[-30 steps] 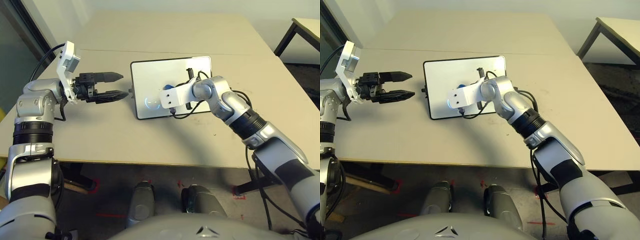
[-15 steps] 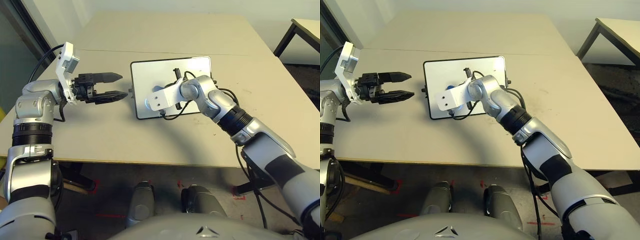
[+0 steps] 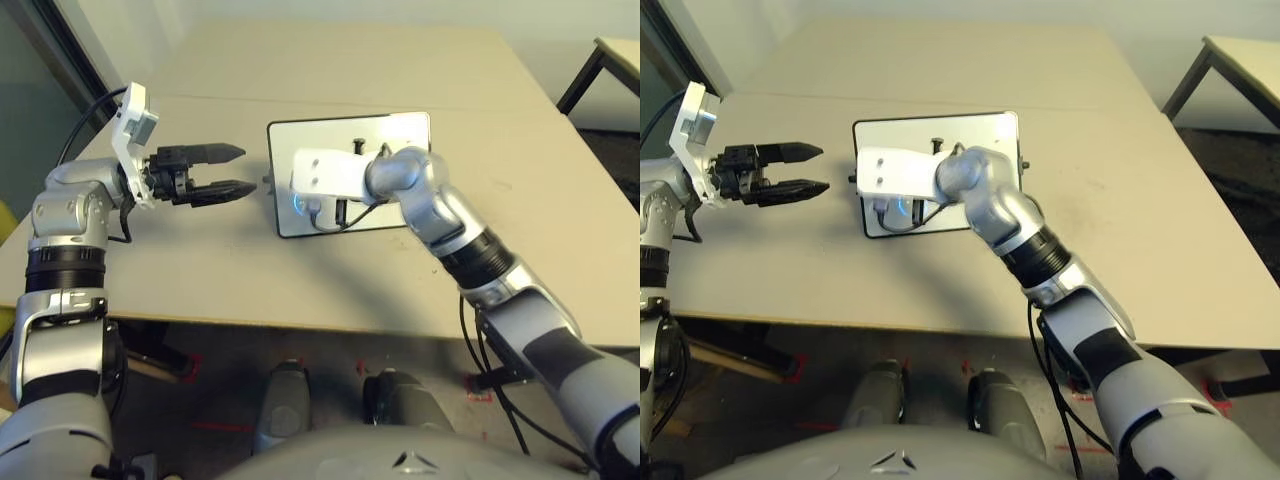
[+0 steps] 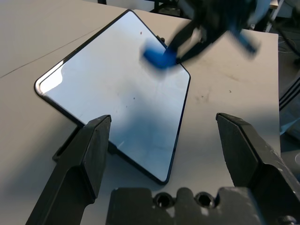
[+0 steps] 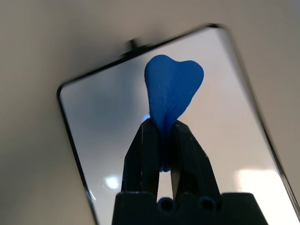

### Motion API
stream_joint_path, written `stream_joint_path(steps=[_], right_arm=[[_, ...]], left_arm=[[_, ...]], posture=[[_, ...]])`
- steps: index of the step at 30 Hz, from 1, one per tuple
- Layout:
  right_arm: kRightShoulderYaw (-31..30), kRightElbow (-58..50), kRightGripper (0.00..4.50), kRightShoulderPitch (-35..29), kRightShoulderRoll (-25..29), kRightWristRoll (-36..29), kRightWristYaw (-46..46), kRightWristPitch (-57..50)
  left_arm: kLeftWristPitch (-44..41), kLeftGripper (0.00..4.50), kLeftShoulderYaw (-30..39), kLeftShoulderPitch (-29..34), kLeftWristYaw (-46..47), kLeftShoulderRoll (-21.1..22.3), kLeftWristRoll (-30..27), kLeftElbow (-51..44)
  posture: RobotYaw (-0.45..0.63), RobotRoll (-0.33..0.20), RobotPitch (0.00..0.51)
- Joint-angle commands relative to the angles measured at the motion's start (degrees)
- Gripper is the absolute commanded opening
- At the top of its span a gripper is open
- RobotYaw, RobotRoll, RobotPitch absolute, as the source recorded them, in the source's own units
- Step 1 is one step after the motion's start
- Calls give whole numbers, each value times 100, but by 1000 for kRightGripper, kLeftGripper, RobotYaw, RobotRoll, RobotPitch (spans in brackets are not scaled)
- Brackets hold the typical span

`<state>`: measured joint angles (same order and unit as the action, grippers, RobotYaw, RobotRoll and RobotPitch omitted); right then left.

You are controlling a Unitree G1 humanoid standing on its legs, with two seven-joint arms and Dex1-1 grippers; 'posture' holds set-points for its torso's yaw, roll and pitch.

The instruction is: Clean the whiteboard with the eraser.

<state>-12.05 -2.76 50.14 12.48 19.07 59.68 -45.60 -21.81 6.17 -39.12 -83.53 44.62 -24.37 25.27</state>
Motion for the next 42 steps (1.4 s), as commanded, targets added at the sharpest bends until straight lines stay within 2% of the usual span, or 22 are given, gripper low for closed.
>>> stream_joint_path(steps=[1, 7, 11, 16, 20, 26, 31, 34, 42], right_arm=[[1242, -242, 116, 206, 245, -559, -435, -1514], [3077, 553, 116, 224, 613, -912, -1980, -2813], [3375, 806, 116, -309, 632, -1018, -2685, -3072], [3740, 1042, 116, -778, 347, -1331, -3369, -3030], [3646, 1192, 116, -1009, 331, -1535, -3671, -2922], [2938, 1214, 116, -1451, 585, -1792, -3657, -2673], [2798, 1295, 116, -1558, 617, -1977, -3808, -2522], [2773, 1269, 1089, -1568, 635, -2076, -3884, -2550], [2619, 949, 4168, -1629, 880, -2213, -4013, -2553]], left_arm=[[82, 4500, -23, -53, -70, 18, -3, 62], [164, 4500, -87, -140, -126, -35, 45, 234], [221, 4500, -143, -216, -155, -79, 67, 344], [257, 4500, -159, -257, -179, -90, 72, 410], [234, 4500, -135, -215, -177, -79, 50, 364], [233, 4500, -93, -167, -141, -57, 38, 328], [207, 4500, -66, -99, -104, -58, 20, 242], [209, 4500, -45, -82, -63, -61, 15, 216], [258, 4500, 163, -94, 157, 6, -35, 263]], posture=[[256, 0, 20], [232, 0, 29], [229, 0, 32], [230, 0, 37], [236, 0, 35], [246, 0, 34], [248, 0, 34], [249, 0, 33], [238, 0, 35]])
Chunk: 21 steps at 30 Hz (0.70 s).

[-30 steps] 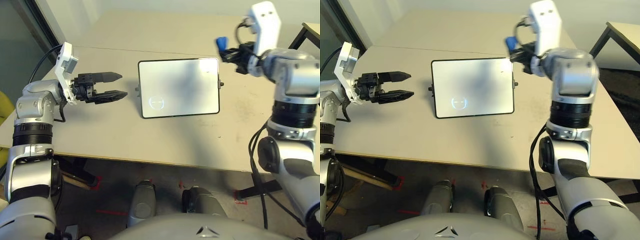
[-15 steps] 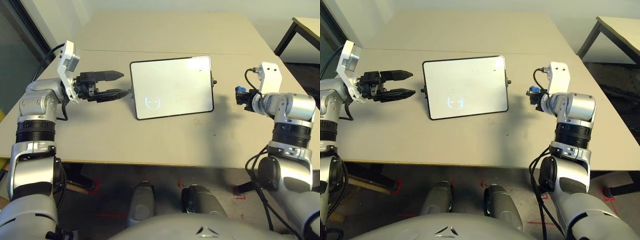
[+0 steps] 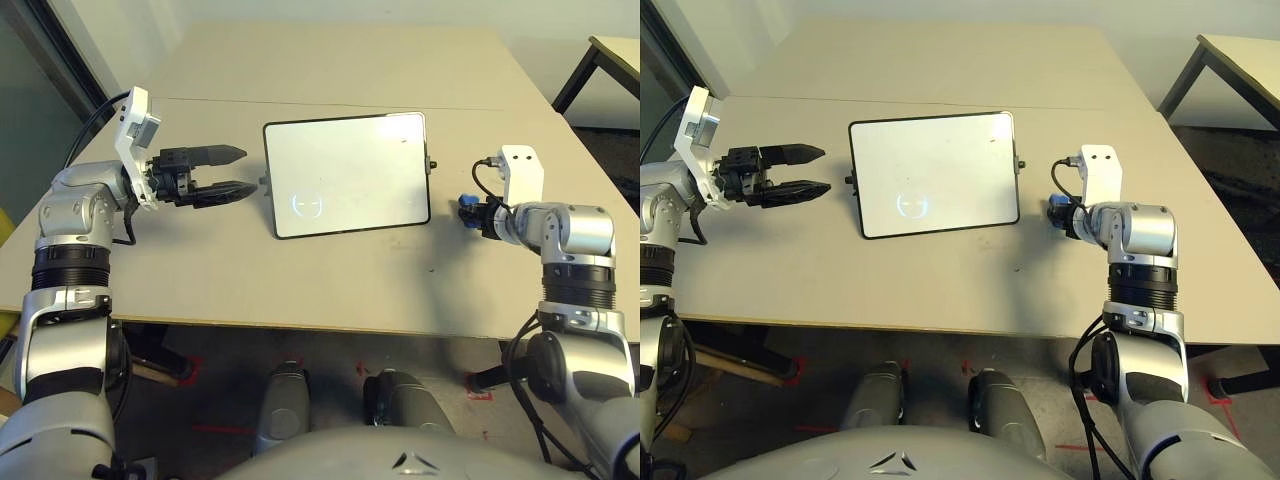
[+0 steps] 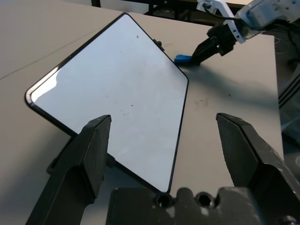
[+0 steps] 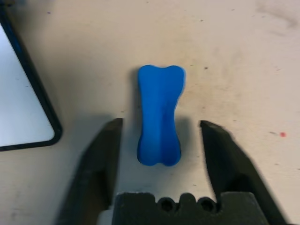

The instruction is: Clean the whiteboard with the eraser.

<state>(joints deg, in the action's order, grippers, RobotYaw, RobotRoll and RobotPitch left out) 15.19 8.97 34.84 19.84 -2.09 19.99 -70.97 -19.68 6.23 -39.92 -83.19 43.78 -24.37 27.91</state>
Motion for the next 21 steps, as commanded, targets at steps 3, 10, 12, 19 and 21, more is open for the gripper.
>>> stream_joint_path(steps=[3, 10, 12, 19, 21], right_arm=[[-155, -518, 4481, -169, 377, -186, 91, 433], [756, 420, 4481, -362, 569, -612, 133, 4422], [865, 752, 4481, -377, 570, -646, 9, 5049], [1043, 2333, 4481, -532, 222, -667, -769, 7364], [1013, 2694, 4481, -542, 182, -627, -893, 7813]], left_arm=[[40, 4500, 500, -84, 448, 85, -171, 52], [1084, 4500, 1195, -325, 3029, -276, 381, 849], [1289, 4500, 1278, -289, 3559, -438, 446, 948], [2486, 4500, 1398, 50, 5686, -1199, 1025, 1797], [2734, 4500, 1434, 47, 6130, -1317, 1104, 2087]], posture=[[234, 0, 37], [236, 0, 41], [238, 0, 41], [237, 0, 41], [232, 0, 41]])
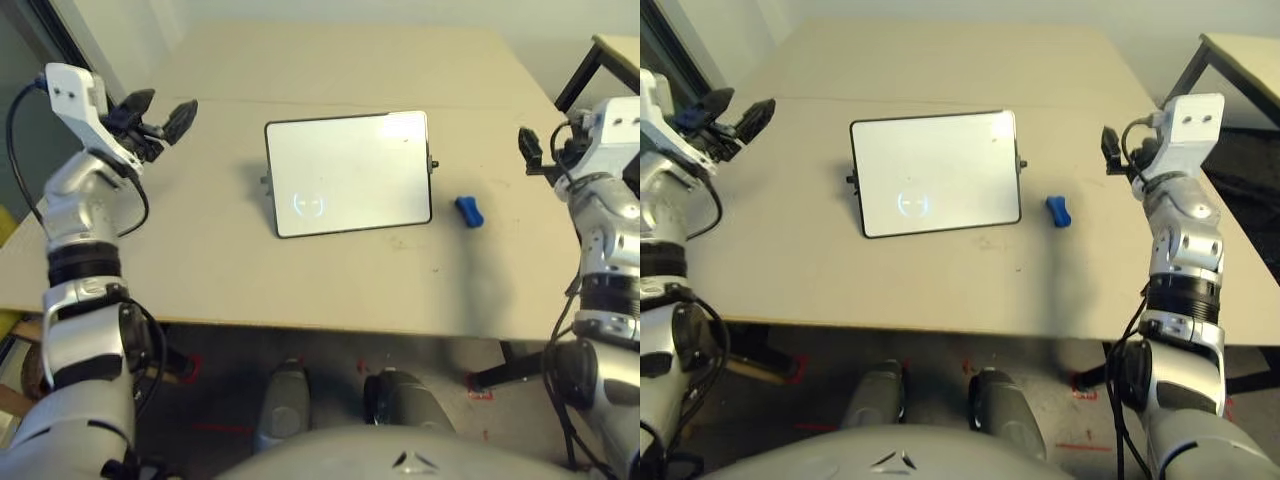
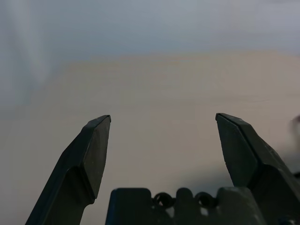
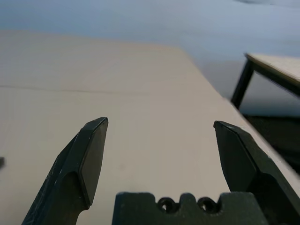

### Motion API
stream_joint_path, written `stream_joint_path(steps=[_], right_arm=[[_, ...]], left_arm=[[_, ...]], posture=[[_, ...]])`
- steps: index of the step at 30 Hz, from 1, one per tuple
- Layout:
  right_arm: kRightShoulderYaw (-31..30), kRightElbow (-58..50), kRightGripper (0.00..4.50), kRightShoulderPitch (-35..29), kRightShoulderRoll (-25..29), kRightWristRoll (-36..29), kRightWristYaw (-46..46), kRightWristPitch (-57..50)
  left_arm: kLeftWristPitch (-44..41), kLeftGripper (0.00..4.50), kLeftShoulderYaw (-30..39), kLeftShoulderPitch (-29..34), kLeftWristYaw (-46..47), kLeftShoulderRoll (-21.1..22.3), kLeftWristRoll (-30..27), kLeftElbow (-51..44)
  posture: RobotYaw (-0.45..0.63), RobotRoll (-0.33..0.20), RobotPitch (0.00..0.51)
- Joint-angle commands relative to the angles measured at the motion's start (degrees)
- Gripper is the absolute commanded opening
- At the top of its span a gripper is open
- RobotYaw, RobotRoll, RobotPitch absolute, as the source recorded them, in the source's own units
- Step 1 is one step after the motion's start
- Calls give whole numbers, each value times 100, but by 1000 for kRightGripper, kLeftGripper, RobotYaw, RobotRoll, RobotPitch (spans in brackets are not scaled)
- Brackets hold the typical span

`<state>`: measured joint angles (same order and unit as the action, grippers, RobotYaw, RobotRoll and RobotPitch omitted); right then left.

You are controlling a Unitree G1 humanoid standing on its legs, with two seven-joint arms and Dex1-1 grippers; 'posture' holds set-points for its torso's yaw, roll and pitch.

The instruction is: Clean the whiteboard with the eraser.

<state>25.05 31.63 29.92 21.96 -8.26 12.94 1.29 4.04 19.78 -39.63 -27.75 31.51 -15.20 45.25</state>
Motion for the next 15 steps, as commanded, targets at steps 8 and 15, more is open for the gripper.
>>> stream_joint_path(steps=[8, 15], right_arm=[[115, 1512, 4481, 124, -123, -416, -168, 1294], [38, 2033, 4481, 285, 9, -436, -166, 1592]], left_arm=[[1320, 4500, 63, -19, 1893, -346, 458, 1265], [1719, 4500, 100, 93, 2245, -461, 445, 1413]], posture=[[267, 0, 49], [262, 0, 32]])
